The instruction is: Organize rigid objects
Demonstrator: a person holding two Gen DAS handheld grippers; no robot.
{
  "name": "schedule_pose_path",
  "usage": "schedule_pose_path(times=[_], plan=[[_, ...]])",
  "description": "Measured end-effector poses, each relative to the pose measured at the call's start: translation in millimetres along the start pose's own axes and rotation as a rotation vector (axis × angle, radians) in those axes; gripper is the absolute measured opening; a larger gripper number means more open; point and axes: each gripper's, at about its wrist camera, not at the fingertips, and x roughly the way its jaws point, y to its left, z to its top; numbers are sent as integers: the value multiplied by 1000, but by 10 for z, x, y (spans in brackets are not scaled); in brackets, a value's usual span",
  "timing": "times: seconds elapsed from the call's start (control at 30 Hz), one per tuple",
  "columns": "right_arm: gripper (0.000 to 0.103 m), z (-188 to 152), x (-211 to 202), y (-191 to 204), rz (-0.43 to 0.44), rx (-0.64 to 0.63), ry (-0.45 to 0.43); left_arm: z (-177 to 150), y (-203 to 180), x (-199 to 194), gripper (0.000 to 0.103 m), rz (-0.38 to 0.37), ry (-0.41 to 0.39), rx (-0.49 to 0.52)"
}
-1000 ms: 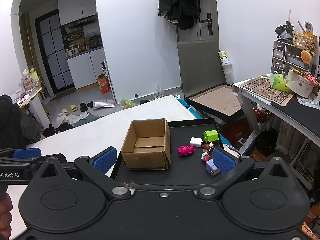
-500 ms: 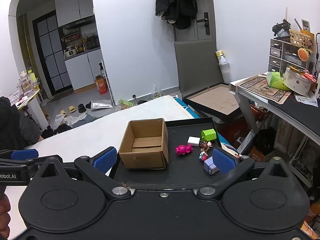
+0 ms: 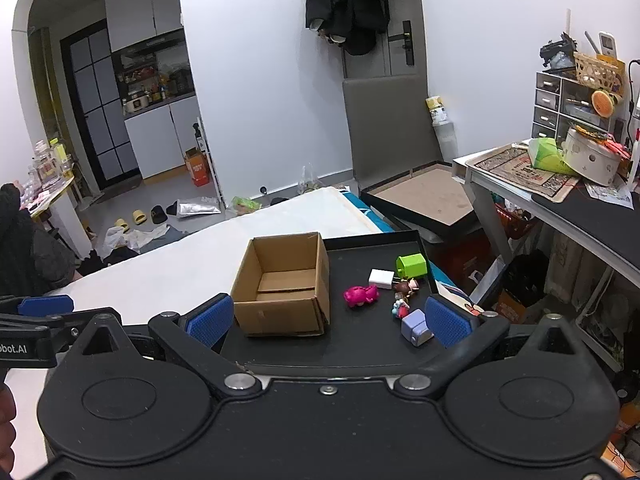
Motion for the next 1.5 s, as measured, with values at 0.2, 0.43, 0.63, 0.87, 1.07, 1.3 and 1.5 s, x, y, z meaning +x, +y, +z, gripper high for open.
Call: schedule_pose_path(times=[0.2,0.43,0.63,0.87,1.07,1.3,1.5], plan=[[103,29,118,-72,-6,19,17,19,53,164,98,-7,29,-13],[103,64,357,-167,-17,44,57,129,77,431,98,-7,69,-12],[103,118,610,-251,-30,57,97,224,158,720,98,7,110,-30],[103,187,935,-347,-43,80,154,307,272,1045,98,24,168,-61],[103,196,1187,-452,-57,93,203,329,408,1315,98,46,218,-103],[103,214,1496,-683,-89,148,254,372,537,1587,98,76,264,-122],[103,242,1702,-868,-106,172,291,438,623,1819,98,90,297,-140]])
